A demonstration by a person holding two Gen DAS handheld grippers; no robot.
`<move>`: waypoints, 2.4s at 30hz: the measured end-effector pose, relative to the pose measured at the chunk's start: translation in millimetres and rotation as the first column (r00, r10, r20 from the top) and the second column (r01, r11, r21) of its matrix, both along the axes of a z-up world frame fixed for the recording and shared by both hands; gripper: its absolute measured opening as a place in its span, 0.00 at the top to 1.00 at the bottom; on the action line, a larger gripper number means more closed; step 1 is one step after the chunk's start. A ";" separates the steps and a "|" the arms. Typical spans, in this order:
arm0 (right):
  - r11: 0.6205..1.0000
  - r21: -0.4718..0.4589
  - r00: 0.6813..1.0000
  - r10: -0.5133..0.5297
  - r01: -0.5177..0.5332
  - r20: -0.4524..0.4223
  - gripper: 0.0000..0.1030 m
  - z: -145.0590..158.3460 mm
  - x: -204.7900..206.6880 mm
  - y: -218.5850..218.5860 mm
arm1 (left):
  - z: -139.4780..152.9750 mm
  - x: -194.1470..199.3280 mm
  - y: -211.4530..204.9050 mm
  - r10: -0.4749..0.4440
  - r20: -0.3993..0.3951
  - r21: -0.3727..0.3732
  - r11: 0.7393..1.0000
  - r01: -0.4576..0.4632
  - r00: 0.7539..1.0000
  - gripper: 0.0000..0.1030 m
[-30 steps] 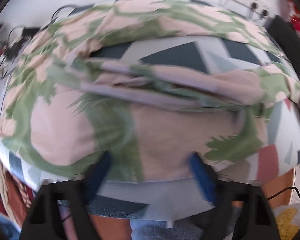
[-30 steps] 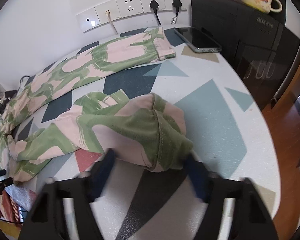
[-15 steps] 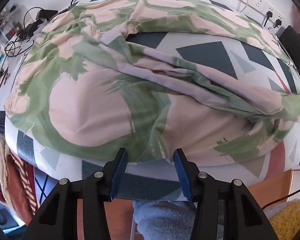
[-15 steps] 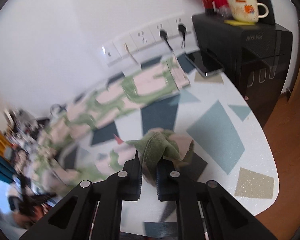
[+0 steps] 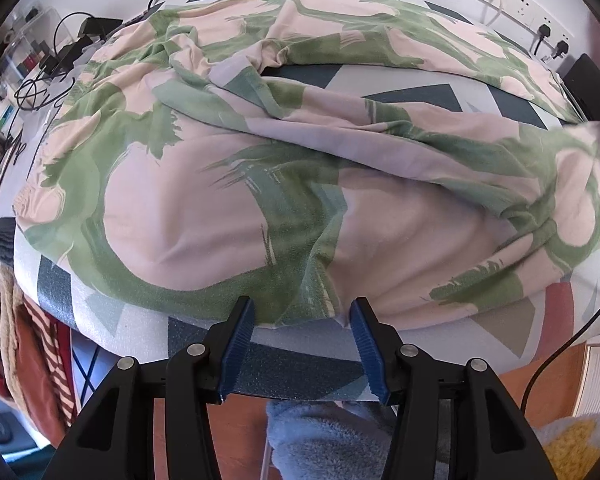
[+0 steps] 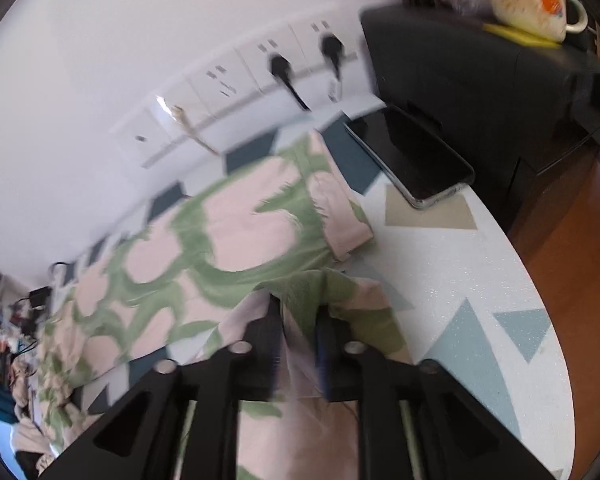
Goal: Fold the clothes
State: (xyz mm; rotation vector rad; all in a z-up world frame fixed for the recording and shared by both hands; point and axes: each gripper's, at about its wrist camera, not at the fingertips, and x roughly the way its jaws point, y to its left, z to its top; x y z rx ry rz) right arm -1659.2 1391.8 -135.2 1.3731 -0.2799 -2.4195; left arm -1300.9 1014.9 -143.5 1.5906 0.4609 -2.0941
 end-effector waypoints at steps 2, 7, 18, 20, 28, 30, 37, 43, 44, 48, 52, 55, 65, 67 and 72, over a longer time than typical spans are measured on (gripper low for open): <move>0.999 -0.034 0.999 -0.013 0.012 -0.040 0.35 9.9 4.5 11.6 | -0.4 0.0 0.3 0.009 -0.003 0.007 1.000 -0.009 1.000 0.48; 0.997 -0.082 0.998 -0.016 0.011 -0.064 0.35 25.1 31.5 48.8 | -1.4 -3.1 3.8 0.026 -0.004 0.015 1.000 -0.025 1.000 0.47; 0.992 -0.044 0.984 -0.111 0.118 0.141 0.36 -47.1 101.8 100.5 | -4.4 -14.4 14.6 0.029 0.014 0.019 0.999 -0.029 0.999 0.42; 0.991 -0.063 0.983 -0.107 0.117 0.147 0.37 -52.1 103.4 93.8 | -4.5 -15.4 9.1 0.029 0.018 0.020 0.999 -0.030 0.999 0.42; 0.997 -0.017 0.990 -0.075 0.077 0.116 0.90 -49.8 100.7 64.0 | -4.5 -13.0 -0.5 0.031 0.026 0.025 0.999 -0.032 0.999 0.41; 0.991 -0.013 0.989 -0.131 0.132 0.075 0.91 -37.8 107.1 75.0 | -3.7 -10.4 -6.6 0.027 0.022 0.033 0.999 -0.027 0.999 0.39; 0.977 0.022 0.972 -0.213 0.211 0.099 0.91 -28.7 124.1 113.7 | -5.0 -12.8 -14.6 0.001 -0.001 0.047 0.999 -0.001 1.000 0.26; 0.961 -0.085 0.951 -0.246 0.265 0.186 0.73 -41.7 127.3 120.8 | 21.3 28.3 -49.3 0.200 -0.210 0.195 0.968 -0.160 0.957 0.26; 0.955 -0.109 0.947 -0.252 0.277 0.198 0.68 -42.8 128.2 121.7 | 26.6 39.3 -57.1 0.257 -0.237 0.226 0.953 -0.204 0.937 0.26; 0.944 -0.154 0.940 -0.253 0.291 0.230 0.65 -47.3 129.3 119.1 | 20.2 89.4 -83.9 0.513 -0.250 0.395 0.828 -0.397 0.821 0.27; 0.932 -0.185 0.931 -0.263 0.313 0.252 0.64 -51.6 130.1 117.2 | 4.9 108.0 -89.7 0.624 -0.237 0.534 0.724 -0.436 0.745 0.28; 0.928 -0.187 0.929 -0.273 0.323 0.249 0.63 -51.5 130.0 114.9 | -5.6 115.4 -91.0 0.692 -0.219 0.609 0.648 -0.457 0.688 0.28; 0.846 -0.320 0.891 -0.332 0.426 0.308 0.62 -59.0 131.4 118.3 | -5.3 97.3 -88.0 0.734 -0.256 0.655 0.610 -0.446 0.629 0.32; 0.832 -0.336 0.887 -0.344 0.440 0.309 0.62 -60.0 131.4 118.7 | -5.5 95.4 -86.3 0.735 -0.282 0.645 0.621 -0.446 0.616 0.36; 0.824 -0.342 0.884 -0.360 0.451 0.298 0.62 -60.1 130.3 116.9 | -13.0 78.2 -83.0 0.720 -0.284 0.640 0.634 -0.434 0.633 0.63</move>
